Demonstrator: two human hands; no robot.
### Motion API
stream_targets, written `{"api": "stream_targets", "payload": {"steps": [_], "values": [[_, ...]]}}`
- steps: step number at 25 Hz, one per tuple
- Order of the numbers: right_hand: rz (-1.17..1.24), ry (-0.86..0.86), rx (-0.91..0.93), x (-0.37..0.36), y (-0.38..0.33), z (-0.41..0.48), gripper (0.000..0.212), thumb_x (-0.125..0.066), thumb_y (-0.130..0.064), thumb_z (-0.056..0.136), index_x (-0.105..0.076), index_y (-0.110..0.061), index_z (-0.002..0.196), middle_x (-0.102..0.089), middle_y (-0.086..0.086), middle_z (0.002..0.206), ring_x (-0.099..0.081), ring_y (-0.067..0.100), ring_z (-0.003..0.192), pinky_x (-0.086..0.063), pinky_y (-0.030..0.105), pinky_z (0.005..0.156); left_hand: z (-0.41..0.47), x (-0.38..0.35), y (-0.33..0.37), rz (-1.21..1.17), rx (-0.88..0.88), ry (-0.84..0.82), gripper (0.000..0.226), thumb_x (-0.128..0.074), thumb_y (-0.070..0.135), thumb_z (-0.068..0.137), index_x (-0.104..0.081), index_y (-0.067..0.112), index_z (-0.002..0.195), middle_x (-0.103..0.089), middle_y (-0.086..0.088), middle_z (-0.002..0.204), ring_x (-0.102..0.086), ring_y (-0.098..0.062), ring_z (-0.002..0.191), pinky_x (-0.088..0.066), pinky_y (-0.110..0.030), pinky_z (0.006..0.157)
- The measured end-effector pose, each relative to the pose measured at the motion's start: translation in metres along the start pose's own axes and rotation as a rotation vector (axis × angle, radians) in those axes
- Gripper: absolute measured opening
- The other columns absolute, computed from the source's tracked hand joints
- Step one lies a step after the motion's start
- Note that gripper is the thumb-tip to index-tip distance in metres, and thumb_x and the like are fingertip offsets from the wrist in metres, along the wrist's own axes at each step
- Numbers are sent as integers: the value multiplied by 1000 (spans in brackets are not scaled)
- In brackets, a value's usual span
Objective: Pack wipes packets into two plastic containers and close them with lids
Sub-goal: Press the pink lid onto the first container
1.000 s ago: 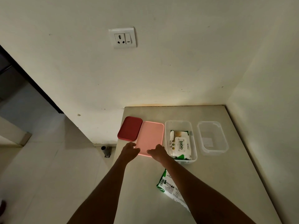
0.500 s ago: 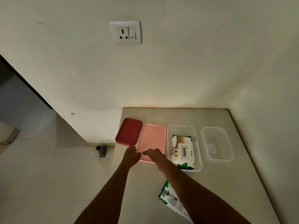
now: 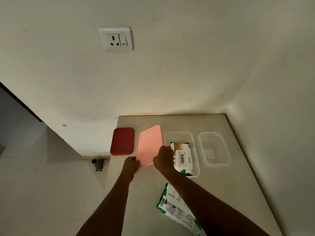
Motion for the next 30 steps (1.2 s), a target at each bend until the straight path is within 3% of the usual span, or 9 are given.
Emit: {"api": "stream_targets", "payload": {"steps": [5,9,14,23,30], "values": [[74,149,2,44,43,-15,31,-61,-2,89,-61,-1,120,-60,16,127,-56,28,119,-48,33,104,-31,-26,29,45,-138,10,38,-53,0,98,-61,-5,134,-67,-24,126,-63,-33,104,-54,-46,99],[111,162,-49,67,91,-25,30,-57,2,87,-63,-1,116,-62,14,122,-56,27,117,-45,28,99,-55,-56,40,76,-176,-5,35,-61,3,97,-63,-4,131,-68,-22,124,-65,-37,113,-52,-52,105],[137,165,-110,82,142,-39,29,-58,3,88,-63,0,117,-62,16,121,-57,28,116,-47,29,98,-82,-94,41,140,-201,-7,33,-70,7,93,-64,-4,123,-69,-22,120,-65,-40,115,-53,-53,103],[224,56,-75,78,172,-45,39,-61,5,87,-60,1,126,-63,16,128,-59,28,123,-50,30,101,-115,-111,43,384,-290,96,41,-65,9,94,-63,5,135,-75,-16,118,-71,-29,111,-52,-37,102],[309,63,-75,73,179,-45,35,-62,-1,91,-57,-1,125,-66,16,123,-64,31,118,-56,33,92,-112,-117,34,341,-226,78,41,-60,9,98,-58,0,138,-73,-22,120,-72,-37,108,-55,-44,102]]}}
Point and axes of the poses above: each hand's wrist, its own z-axis towards the middle knuckle, its own x-axis out of the back of the hand, y = z × x, the point moved 7 cm from there along z, towards the middle knuckle
